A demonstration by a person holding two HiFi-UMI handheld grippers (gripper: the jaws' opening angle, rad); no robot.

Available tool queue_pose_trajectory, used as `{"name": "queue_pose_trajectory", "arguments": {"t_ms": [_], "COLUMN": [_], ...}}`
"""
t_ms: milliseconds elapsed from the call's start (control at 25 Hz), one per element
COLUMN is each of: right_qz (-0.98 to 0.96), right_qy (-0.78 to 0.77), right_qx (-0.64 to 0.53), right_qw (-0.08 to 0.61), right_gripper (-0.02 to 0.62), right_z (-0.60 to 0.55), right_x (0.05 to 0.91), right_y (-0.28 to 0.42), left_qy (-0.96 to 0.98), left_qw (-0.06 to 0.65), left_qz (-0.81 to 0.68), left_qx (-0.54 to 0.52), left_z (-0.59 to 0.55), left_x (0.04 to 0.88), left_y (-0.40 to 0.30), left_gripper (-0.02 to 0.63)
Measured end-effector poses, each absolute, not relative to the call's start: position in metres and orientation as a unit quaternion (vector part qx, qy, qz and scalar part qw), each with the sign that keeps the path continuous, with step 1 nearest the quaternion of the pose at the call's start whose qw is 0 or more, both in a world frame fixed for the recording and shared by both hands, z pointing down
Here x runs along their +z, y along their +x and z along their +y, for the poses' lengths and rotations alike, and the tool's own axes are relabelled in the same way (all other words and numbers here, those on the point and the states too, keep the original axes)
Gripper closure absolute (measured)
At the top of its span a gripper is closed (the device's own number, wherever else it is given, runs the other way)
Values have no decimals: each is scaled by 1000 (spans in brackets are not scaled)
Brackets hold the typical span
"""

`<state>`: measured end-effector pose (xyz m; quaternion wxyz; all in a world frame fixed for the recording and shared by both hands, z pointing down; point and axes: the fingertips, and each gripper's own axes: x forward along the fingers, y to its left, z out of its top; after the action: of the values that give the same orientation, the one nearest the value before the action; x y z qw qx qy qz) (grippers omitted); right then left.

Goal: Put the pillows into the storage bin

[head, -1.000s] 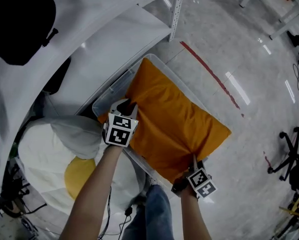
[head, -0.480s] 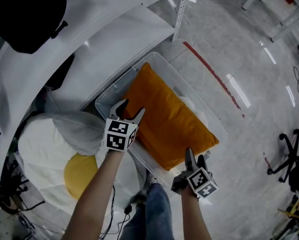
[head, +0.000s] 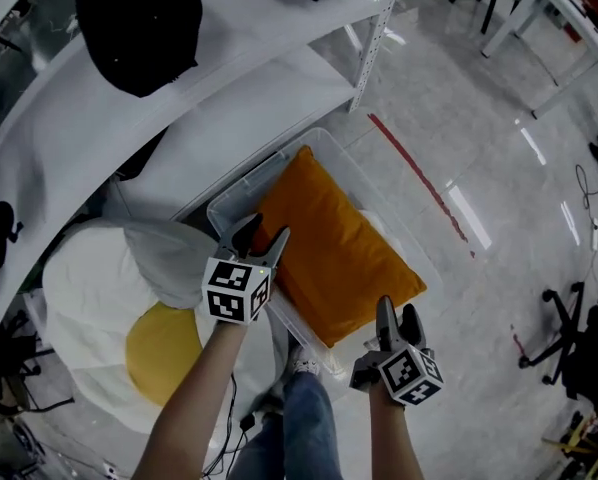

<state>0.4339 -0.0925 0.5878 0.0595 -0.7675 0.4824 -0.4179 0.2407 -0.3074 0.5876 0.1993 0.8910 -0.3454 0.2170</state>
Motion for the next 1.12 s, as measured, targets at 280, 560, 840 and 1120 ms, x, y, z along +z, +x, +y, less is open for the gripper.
{"name": "queue_pose_trajectory", "arguments": {"t_ms": [280,560,840,1120], "right_qz": [587,644,668,701], "right_qy": [-740,-722,-719,-698], "right_qx": [-323,-244,-175,-127], "right_qw": [54,68,79,71], "right_gripper": [431,511,582,594], "right_z": [-111,-119,-104,-94], "right_x": [424,270,148,88], "right_y": [395,347,313,287], "left_qy": [894,888,890,891], "left_qw": [211,135,89,71], "left_qz": [-376,-434,-447,-449], "left_qx": [124,69,23,-3], "left_z": [-254,-227,-195,-162], "left_x": [434,265,128,73], "left_y": [199,129,73,52], "left_gripper": [479,566,584,586]}}
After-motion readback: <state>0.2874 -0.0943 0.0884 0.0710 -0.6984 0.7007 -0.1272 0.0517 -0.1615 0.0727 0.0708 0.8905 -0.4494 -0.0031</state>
